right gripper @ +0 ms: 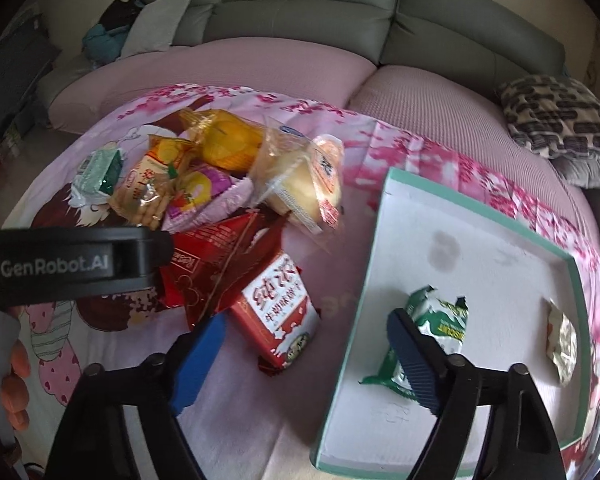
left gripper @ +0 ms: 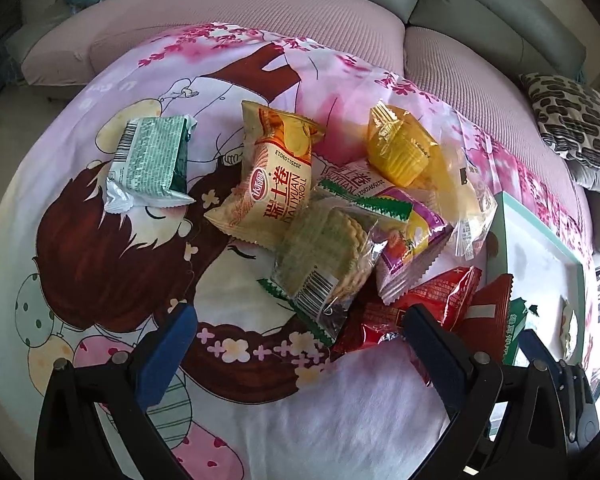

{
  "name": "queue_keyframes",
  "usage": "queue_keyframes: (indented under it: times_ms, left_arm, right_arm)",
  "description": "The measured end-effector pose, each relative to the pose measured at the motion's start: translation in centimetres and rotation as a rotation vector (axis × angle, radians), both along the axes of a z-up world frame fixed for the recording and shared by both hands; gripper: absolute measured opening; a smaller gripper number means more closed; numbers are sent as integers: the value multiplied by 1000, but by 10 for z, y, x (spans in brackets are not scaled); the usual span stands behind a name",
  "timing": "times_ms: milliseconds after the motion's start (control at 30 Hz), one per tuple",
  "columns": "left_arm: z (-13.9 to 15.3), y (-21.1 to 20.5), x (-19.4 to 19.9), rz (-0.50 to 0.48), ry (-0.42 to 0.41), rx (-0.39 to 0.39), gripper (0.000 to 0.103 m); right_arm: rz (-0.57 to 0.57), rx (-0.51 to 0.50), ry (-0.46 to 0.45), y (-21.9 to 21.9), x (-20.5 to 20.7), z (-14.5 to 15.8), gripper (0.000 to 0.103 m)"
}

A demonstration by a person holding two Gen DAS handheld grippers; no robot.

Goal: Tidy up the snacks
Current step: 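Grasp the red milk-biscuit bag with the right tool while the left tool grasps the round cookie packet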

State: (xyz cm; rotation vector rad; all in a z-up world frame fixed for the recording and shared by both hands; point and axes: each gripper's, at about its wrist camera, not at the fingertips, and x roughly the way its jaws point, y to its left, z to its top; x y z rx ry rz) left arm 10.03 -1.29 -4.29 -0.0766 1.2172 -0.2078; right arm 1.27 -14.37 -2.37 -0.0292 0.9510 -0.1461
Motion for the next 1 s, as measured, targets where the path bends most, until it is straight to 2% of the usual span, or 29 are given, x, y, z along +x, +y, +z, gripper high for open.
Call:
queue_keyframes:
  times_ms: [200, 367, 767, 867, 1000]
  left_arm:
    - [0, 2, 4, 5, 2, -12, 103]
    - [-1, -1, 8, -6, -9, -14, 103]
    - [-12, -5, 24, 8, -4, -99, 102]
    - [-13, -5, 27, 9, 4, -118, 97]
    - [-11, -3, 25, 2, 17, -171, 83]
  right_arm:
    - [7, 24, -23, 2, 6, 0, 66]
    - [12, 26, -27, 2, 10, -4, 63]
    - [-4, 94, -19, -8, 19, -15, 51]
    - [0, 78, -22, -4, 20, -16, 51]
    - [-8, 85, -28, -5, 20, -16, 48]
